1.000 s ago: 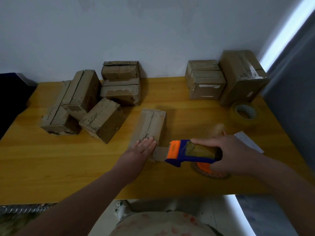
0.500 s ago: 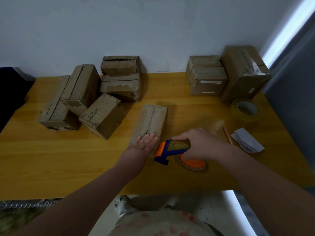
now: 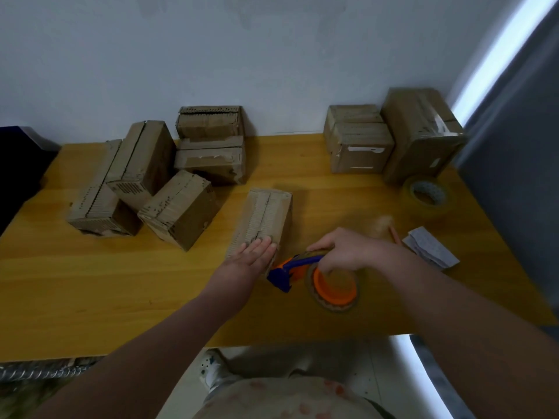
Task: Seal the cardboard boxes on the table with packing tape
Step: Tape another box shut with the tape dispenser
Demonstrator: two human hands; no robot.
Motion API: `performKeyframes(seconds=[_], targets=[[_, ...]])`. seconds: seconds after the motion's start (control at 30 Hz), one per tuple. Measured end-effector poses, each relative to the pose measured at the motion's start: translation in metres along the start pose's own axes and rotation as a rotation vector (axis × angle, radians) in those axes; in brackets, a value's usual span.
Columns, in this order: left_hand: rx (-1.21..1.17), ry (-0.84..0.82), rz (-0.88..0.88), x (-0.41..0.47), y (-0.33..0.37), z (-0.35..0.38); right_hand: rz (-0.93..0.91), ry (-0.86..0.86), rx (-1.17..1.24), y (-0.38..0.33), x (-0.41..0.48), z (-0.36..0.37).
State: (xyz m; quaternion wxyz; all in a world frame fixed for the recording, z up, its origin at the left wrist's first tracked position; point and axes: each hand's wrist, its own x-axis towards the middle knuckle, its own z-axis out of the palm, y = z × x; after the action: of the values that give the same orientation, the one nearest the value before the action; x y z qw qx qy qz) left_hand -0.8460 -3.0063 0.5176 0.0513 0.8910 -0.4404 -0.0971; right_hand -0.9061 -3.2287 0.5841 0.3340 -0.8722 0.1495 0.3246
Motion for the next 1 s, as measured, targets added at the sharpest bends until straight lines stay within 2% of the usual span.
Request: performKeyframes(seconds=[0.3, 0.53, 0.63, 0.77, 0.83, 1.0], targets=[[-0.007, 0.002, -0.001, -0.005, 0.003, -0.002, 0.051, -0.008, -0.060, -0.010, -0.005, 0.000], [-0.036, -0.042, 0.061, -0.008, -0.002, -0.010, 0.182, -0.023, -0.140, 0.001, -0.003, 0.019], [-0.018, -0.009, 0.062, -0.007, -0.005, -0.011, 0.162, 0.059, -0.126, 0.015, -0.007, 0.017], [0.046, 0.199, 0.053, -0.007, -0.006, -0.014, 0.091, 0.341, 0.026, 0.020, -0.021, 0.007], [0.071, 0.271, 0.083, -0.005, -0.010, -0.015, 0.094, 0.441, 0.009, 0.023, -0.022, 0.006], [0.021, 0.344, 0.005, 0.006, -0.012, -0.052, 0.145, 0.447, -0.132, 0.046, -0.004, 0.017]])
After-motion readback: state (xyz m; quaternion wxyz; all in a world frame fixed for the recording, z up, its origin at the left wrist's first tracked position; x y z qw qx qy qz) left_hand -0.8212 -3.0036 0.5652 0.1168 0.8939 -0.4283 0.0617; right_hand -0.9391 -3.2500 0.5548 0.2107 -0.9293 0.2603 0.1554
